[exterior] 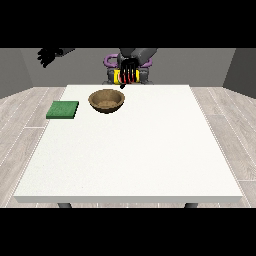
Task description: Pick the cup and pour the ball into the bowl, then pick the bowl and place it on the pad
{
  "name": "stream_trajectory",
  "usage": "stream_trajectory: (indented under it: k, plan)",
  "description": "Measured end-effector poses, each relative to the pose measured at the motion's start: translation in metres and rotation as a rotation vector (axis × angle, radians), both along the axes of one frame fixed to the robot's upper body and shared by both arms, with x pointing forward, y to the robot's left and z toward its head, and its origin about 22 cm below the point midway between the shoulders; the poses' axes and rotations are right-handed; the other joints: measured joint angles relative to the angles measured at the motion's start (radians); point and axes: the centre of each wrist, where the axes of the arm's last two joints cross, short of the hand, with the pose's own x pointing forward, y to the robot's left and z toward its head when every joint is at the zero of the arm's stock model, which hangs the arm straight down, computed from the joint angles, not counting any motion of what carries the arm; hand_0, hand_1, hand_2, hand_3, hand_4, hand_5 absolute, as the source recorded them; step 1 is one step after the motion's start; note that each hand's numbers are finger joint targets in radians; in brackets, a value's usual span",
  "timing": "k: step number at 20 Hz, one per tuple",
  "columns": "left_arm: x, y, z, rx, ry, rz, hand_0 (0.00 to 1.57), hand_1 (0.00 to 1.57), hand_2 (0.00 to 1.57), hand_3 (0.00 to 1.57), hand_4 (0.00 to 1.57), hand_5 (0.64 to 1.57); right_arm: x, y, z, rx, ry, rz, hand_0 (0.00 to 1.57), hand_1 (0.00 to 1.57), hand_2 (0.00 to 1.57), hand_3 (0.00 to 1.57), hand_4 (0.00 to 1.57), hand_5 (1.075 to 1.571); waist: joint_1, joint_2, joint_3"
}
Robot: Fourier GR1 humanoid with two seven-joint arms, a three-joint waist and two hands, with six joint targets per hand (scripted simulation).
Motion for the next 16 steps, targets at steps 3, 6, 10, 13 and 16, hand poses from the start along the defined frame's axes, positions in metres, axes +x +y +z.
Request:
stream_trajectory:
  k: [3,6,10,13,16]
  plan:
    - [-0.006,-0.016,0.009,0.086,0.003,-0.015,0.0,0.0,1.05,1.37,0.75,1.569,0.002,0.005,-0.005,0.0,0.0,0.009,0.0,0.0,0.0,0.0,0.67,1.56,-0.008,-0.001,-0.0001]
    - [-0.009,-0.03,0.021,0.179,0.011,-0.035,0.0,0.0,1.2,1.5,0.89,1.57,0.009,0.008,-0.002,0.002,-0.01,0.04,0.0,0.0,0.0,0.0,0.69,1.563,-0.036,0.006,0.0]
    - [-0.017,-0.045,0.036,0.219,0.009,-0.07,0.0,0.0,1.15,1.44,0.9,1.571,0.015,0.009,0.001,-0.001,-0.011,0.034,0.0,0.0,0.0,0.0,0.71,1.565,-0.024,0.017,-0.0007]
    - [-0.011,-0.031,0.042,0.125,-0.005,-0.053,0.0,0.0,1.57,1.17,1.03,1.563,0.008,0.007,-0.003,-0.004,0.001,0.013,0.0,0.0,0.0,0.0,0.71,1.565,0.003,0.011,-0.0011]
    - [-0.013,-0.009,0.035,-0.034,0.012,-0.045,0.85,0.85,1.57,1.32,1.23,1.567,-0.002,0.009,-0.013,-0.006,0.022,-0.006,0.0,0.0,0.0,0.0,0.7,1.57,0.028,0.013,-0.0021]
